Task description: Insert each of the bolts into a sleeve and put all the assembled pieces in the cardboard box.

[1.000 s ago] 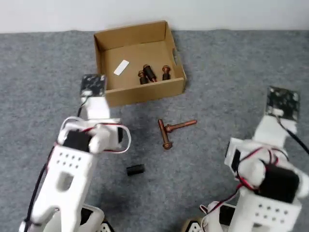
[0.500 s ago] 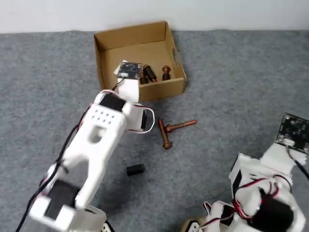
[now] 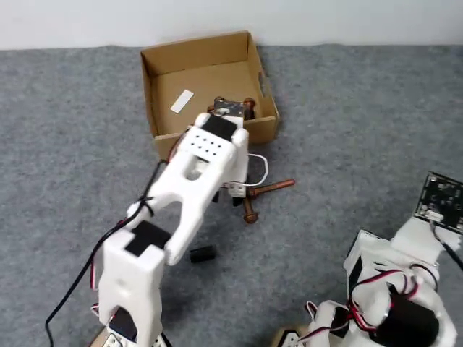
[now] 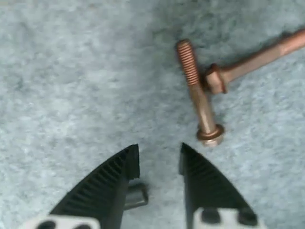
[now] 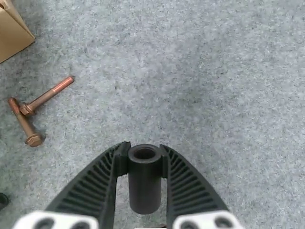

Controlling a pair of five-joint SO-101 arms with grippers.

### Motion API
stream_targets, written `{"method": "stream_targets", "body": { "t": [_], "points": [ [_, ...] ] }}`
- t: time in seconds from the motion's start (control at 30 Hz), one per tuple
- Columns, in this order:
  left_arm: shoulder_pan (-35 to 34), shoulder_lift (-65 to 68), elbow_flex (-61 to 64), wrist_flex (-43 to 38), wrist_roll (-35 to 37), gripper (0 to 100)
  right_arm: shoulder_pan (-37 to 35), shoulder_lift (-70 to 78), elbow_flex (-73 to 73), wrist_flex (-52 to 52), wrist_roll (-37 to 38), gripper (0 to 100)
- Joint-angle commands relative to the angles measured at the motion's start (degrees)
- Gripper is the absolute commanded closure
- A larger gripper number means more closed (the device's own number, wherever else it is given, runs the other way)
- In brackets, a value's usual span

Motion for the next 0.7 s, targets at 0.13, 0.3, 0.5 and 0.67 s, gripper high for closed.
{"method": "stream_targets", "body": {
  "t": [0.13,0.3,0.5,0.67],
  "points": [
    [3.25,6.95,-11.56,2.29,1.85,80,0.48,-0.04,-0.44,1.71,-0.44,99.0],
    [3.69,12.75,-17.45,2.11,1.93,80,0.48,-0.04,-0.44,1.71,-0.44,99.0],
    [2.99,20.66,-21.76,2.37,3.16,80,0.48,-0.04,-0.44,1.71,-0.35,99.0],
    [2.64,24.44,-23.16,2.64,4.57,91,0.4,-0.04,-0.44,1.71,-0.26,99.0]
  ]
}}
